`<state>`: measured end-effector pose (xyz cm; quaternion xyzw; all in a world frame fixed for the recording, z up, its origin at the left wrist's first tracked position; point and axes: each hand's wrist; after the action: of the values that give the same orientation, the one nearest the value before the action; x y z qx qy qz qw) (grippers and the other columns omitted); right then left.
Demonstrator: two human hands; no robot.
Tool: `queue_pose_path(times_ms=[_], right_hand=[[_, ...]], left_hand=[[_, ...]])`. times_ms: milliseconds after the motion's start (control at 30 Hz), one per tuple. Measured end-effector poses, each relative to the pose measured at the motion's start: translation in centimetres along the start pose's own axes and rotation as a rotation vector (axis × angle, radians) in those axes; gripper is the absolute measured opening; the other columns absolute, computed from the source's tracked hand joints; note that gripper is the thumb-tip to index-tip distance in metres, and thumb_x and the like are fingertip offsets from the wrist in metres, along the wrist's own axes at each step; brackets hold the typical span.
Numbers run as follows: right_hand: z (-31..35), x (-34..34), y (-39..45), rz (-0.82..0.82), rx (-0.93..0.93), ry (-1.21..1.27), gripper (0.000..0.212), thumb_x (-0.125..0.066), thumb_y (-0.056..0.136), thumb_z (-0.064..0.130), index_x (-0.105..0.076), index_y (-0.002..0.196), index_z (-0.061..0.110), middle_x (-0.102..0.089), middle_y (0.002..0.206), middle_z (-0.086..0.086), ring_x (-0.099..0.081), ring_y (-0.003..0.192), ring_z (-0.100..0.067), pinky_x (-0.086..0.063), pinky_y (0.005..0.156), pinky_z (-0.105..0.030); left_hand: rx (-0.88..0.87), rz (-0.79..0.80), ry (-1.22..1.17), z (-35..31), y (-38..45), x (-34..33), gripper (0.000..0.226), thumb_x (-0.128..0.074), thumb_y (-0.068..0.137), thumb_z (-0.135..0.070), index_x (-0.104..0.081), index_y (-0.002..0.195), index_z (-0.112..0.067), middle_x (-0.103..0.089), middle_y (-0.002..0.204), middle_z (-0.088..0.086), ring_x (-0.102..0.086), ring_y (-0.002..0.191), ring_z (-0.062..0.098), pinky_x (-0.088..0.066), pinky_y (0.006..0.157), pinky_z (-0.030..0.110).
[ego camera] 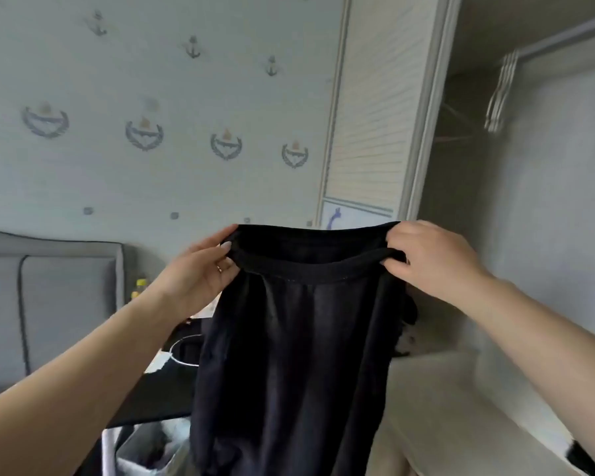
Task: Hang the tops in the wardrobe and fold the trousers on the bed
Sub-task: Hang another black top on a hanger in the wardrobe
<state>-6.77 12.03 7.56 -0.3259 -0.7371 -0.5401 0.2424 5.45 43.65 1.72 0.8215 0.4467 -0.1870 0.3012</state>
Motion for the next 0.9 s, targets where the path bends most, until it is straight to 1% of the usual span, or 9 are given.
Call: queue_pose_path(times_ms=[67,200,333,367,467,567,700,800,900], right_hand=[[-3.8,1.0,-2.0,0.001,-0.081,-0.063,0.023,-0.046,0.084,0.046,-0.06,0.088,0.028,-0.057,0.103,0.015,-0.05,0.101,-0.013,-0.033,0.061,-0.026],[-9.6,3.0,-5.8,0.047,-0.2,-0.168,0.024,-0.05,0.088,0.046,-0.061,0.093,0.026,-0.054,0.1,0.013,-0.05,0.1,-0.015,-0.035,0.065,-0.027],[-13.9,4.9,-8.3,0.099,-0.297,-0.257,0.025,-0.049,0.091,0.048,-0.06,0.098,0.026,-0.048,0.096,0.016,-0.049,0.101,-0.012,-0.043,0.068,-0.03],[-15.1,5.2,-8.8,0.11,-0.318,-0.276,0.026,-0.049,0.091,0.048,-0.06,0.1,0.026,-0.05,0.098,0.015,-0.049,0.102,-0.012,-0.046,0.071,-0.031],[-18.1,5.9,-9.3,0.135,-0.374,-0.332,0.029,-0.049,0.091,0.049,-0.059,0.108,0.027,-0.054,0.107,0.013,-0.049,0.107,-0.011,-0.048,0.076,-0.033],[-21.5,5.8,-8.9,0.15,-0.425,-0.413,0.031,-0.05,0.091,0.048,-0.059,0.111,0.027,-0.054,0.112,0.012,-0.049,0.109,-0.013,-0.043,0.072,-0.031],[-25.8,4.6,-8.0,0.224,-0.46,-0.518,0.036,-0.048,0.092,0.049,-0.057,0.117,0.025,-0.054,0.116,0.008,-0.048,0.109,-0.015,-0.042,0.07,-0.031],[-28.9,3.1,-6.8,0.276,-0.485,-0.601,0.037,-0.045,0.092,0.05,-0.055,0.118,0.026,-0.053,0.117,0.007,-0.048,0.109,-0.015,-0.042,0.069,-0.031],[-32.2,1.6,-4.8,0.311,-0.527,-0.669,0.034,-0.044,0.093,0.05,-0.055,0.115,0.026,-0.053,0.115,0.007,-0.048,0.107,-0.016,-0.036,0.067,-0.03]], left_hand=[[0.044,0.057,-0.059,2.8,2.6,-3.2,0.034,-0.037,0.095,0.005,-0.06,0.116,-0.009,-0.072,0.087,0.002,-0.068,0.071,0.009,-0.057,0.064,0.022],[0.118,0.139,-0.126,8.0,6.8,-9.2,0.033,-0.038,0.094,0.004,-0.061,0.114,-0.008,-0.072,0.088,0.002,-0.066,0.07,0.008,-0.057,0.062,0.023],[0.178,0.225,-0.14,12.4,10.7,-14.7,0.032,-0.053,0.094,-0.011,-0.061,0.125,-0.007,-0.068,0.095,0.001,-0.066,0.083,0.013,-0.058,0.076,0.027],[0.187,0.247,-0.136,13.4,11.7,-16.3,0.031,-0.052,0.096,-0.012,-0.059,0.125,-0.008,-0.068,0.094,0.001,-0.067,0.081,0.013,-0.058,0.073,0.026],[0.164,0.297,-0.119,15.4,14.7,-20.1,0.021,-0.046,0.099,-0.012,-0.064,0.11,-0.01,-0.069,0.09,0.0,-0.068,0.077,0.011,-0.057,0.065,0.022],[0.141,0.315,-0.129,17.2,18.3,-23.3,0.026,-0.039,0.101,-0.008,-0.06,0.116,-0.011,-0.072,0.088,0.0,-0.069,0.07,0.009,-0.056,0.063,0.021],[0.13,0.366,-0.11,19.8,23.6,-26.6,0.03,-0.034,0.102,-0.003,-0.057,0.118,-0.013,-0.073,0.075,-0.003,-0.066,0.06,0.005,-0.053,0.056,0.018],[0.13,0.404,-0.118,21.8,27.9,-28.6,0.032,-0.035,0.101,-0.002,-0.056,0.121,-0.014,-0.073,0.077,-0.002,-0.066,0.059,0.004,-0.053,0.055,0.017],[0.13,0.427,-0.138,23.6,32.4,-30.6,0.033,-0.035,0.101,-0.001,-0.057,0.122,-0.014,-0.072,0.081,0.0,-0.065,0.06,0.005,-0.054,0.056,0.018]])
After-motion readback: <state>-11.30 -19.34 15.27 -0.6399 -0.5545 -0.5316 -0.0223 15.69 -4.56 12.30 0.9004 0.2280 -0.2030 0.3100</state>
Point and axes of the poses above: each hand's wrist, its own y-axis towards the middle knuckle, its own x-axis out of the back of the hand, z = x × y
